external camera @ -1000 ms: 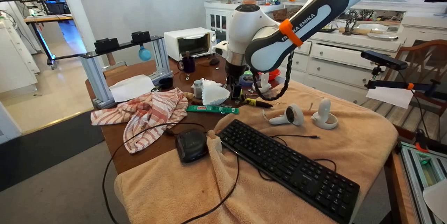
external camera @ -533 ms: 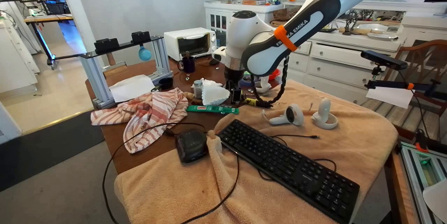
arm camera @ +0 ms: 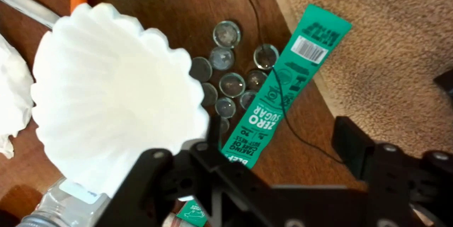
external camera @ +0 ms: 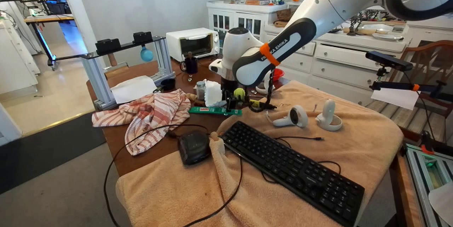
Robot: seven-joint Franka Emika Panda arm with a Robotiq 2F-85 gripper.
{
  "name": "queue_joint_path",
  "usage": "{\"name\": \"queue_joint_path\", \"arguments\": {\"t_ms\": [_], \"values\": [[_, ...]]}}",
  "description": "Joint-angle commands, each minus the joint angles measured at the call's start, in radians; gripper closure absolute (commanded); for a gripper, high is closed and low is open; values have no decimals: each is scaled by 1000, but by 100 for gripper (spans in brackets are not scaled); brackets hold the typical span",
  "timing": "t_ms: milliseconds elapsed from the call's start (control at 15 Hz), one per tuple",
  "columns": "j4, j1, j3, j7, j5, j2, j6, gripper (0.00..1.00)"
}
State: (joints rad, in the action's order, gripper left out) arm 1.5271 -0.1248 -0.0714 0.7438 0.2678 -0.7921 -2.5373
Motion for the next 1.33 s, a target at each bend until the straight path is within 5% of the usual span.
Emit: {"name": "queue_joint_path", "arguments": {"t_ms": [0, 467, 1067, 1133, 1267], "values": [[-116, -13, -19, 51, -39, -78, 56, 50], [-112, 19, 13, 2, -22, -37, 109, 99], [-105, 28, -9, -5, -37, -24, 165, 100], [-105, 30, -9, -2, -33, -25, 165, 74], [-106, 35, -7, -8, -30, -24, 164, 66]]}}
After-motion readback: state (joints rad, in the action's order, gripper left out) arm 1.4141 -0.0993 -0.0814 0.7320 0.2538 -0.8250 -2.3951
